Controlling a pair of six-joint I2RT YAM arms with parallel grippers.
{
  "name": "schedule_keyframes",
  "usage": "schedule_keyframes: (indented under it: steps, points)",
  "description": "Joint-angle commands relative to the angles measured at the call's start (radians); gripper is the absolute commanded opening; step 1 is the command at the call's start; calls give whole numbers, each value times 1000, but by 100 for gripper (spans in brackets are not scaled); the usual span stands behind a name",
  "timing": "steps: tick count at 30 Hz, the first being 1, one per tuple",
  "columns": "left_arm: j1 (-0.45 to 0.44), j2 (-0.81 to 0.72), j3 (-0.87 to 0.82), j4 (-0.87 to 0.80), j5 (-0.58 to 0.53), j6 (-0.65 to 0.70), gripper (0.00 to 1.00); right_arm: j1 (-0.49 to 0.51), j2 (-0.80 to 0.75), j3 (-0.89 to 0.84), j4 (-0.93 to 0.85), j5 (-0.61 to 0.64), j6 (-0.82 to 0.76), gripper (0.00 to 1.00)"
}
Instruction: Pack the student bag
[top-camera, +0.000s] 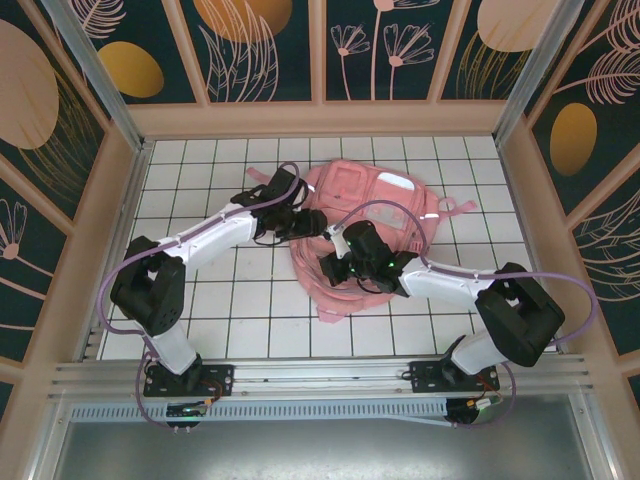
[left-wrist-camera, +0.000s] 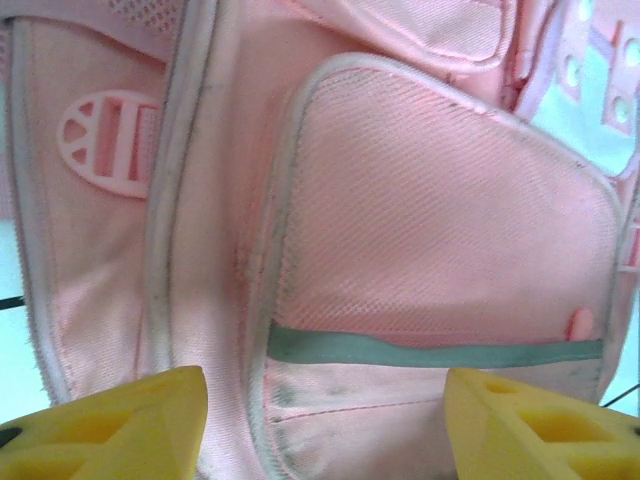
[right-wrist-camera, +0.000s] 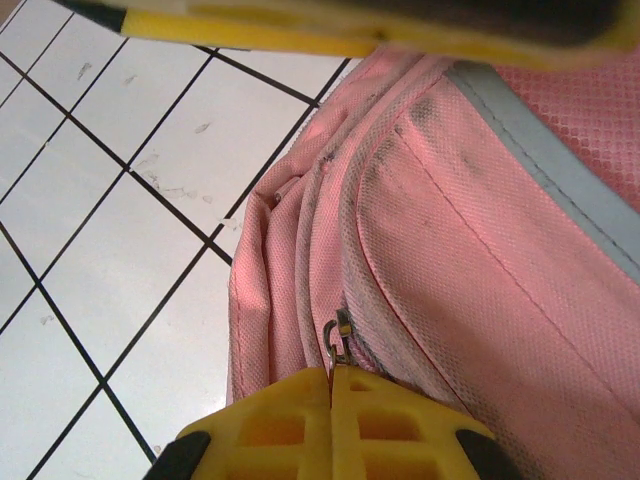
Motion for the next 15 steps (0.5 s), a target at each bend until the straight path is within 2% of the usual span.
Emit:
schedule_keyframes:
  steps: [1,8,10,11,13,15]
  points:
    - [-6,16,-6,1,38,-14,61,23,-1,14,34,-49,9,0]
    - [-6,50,-61,61,89,-48,61,24,8,14,41,-49,18,0]
    - [-6,48,-78,96,108,-70,57,24,11,14,42,-42,24,0]
    - [-6,47,-86,124,127,-82,52,26,14,11,44,-30,29,0]
    - [-5,46,-93,163,157,-107,35,31,19,8,36,16,48,0]
    - [-6,37,-94,164,130,-131,11,33,28,4,4,84,91,0]
